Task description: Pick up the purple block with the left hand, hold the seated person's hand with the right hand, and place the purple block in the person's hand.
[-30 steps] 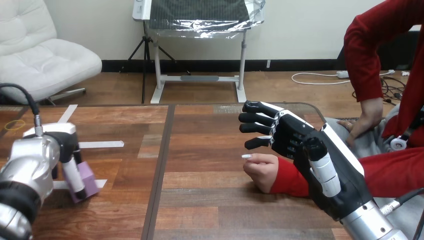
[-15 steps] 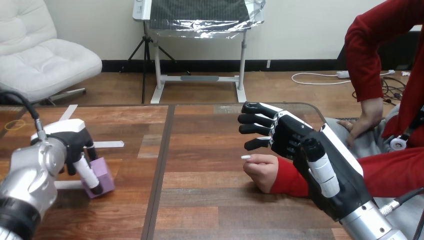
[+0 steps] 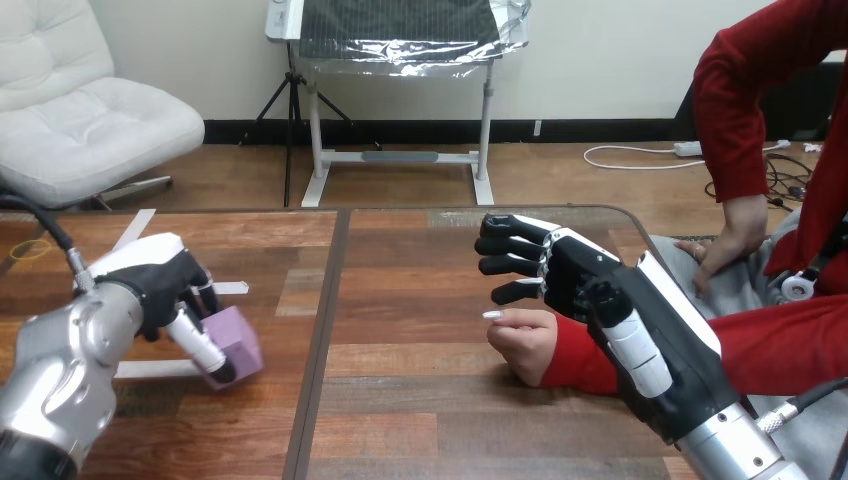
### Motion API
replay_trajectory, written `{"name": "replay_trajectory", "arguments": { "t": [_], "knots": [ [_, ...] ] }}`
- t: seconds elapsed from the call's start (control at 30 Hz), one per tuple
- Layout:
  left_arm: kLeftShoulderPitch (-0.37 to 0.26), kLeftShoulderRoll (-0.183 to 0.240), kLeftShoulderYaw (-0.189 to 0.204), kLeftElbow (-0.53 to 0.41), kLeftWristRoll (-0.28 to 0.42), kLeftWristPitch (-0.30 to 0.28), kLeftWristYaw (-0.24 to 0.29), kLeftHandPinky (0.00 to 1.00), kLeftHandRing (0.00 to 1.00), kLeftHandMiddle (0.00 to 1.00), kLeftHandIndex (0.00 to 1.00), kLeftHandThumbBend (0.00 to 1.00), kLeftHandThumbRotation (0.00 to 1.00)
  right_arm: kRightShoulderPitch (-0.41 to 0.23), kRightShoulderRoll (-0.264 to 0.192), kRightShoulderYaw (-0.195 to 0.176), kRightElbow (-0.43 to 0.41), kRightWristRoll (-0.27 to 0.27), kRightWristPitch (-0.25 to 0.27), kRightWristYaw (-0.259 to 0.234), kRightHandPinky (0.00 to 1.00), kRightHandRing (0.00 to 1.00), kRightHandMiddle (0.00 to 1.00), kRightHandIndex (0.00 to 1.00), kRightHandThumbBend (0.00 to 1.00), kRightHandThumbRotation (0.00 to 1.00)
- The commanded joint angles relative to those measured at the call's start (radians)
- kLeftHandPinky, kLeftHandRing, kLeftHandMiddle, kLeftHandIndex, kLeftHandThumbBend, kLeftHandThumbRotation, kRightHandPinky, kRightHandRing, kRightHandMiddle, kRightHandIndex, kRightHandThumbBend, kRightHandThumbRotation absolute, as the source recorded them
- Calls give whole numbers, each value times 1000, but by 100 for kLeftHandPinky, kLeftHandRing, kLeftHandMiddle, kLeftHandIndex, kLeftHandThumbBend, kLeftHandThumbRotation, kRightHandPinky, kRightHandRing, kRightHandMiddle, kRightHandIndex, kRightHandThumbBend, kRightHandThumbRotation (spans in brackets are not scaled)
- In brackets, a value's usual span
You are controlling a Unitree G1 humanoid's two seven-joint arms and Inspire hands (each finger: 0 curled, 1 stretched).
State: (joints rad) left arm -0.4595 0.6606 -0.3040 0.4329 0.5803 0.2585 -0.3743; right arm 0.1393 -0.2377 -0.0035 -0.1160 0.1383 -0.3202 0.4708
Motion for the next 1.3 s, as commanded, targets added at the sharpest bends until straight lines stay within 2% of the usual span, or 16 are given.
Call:
{"name": "replay_trajectory", "arguments": {
  "t": [0.0,0.07,0.3,0.67,0.8,1.0,1.27],
  "knots": [
    [-9,-11,113,-201,-45,1,68,36,44,48,45,82,0,-53,22,-22,11,-45,-62,-71,71,78,80,81,89,100],
    [-1,-18,122,-221,-52,10,74,33,41,47,45,82,0,-54,24,-22,15,-59,-69,-86,71,78,79,80,88,100],
    [37,-56,154,-294,-71,28,124,30,37,44,45,84,0,-71,13,-24,54,-158,-114,-160,71,77,78,79,88,100],
    [89,-120,199,-395,-106,70,178,32,39,44,44,82,0,-94,-15,-30,97,-218,-148,-217,74,79,80,80,90,100],
    [105,-144,213,-422,-121,82,197,31,37,43,43,82,0,-108,-27,-35,116,-257,-167,-249,74,79,81,81,89,100],
    [127,-169,225,-441,-133,73,226,28,34,40,42,82,0,-125,-43,-46,128,-321,-168,-301,74,79,81,81,90,100],
    [154,-193,234,-449,-160,33,250,27,33,39,41,82,0,-160,-77,-56,157,-355,-189,-341,72,79,81,82,89,99]
  ]
}}
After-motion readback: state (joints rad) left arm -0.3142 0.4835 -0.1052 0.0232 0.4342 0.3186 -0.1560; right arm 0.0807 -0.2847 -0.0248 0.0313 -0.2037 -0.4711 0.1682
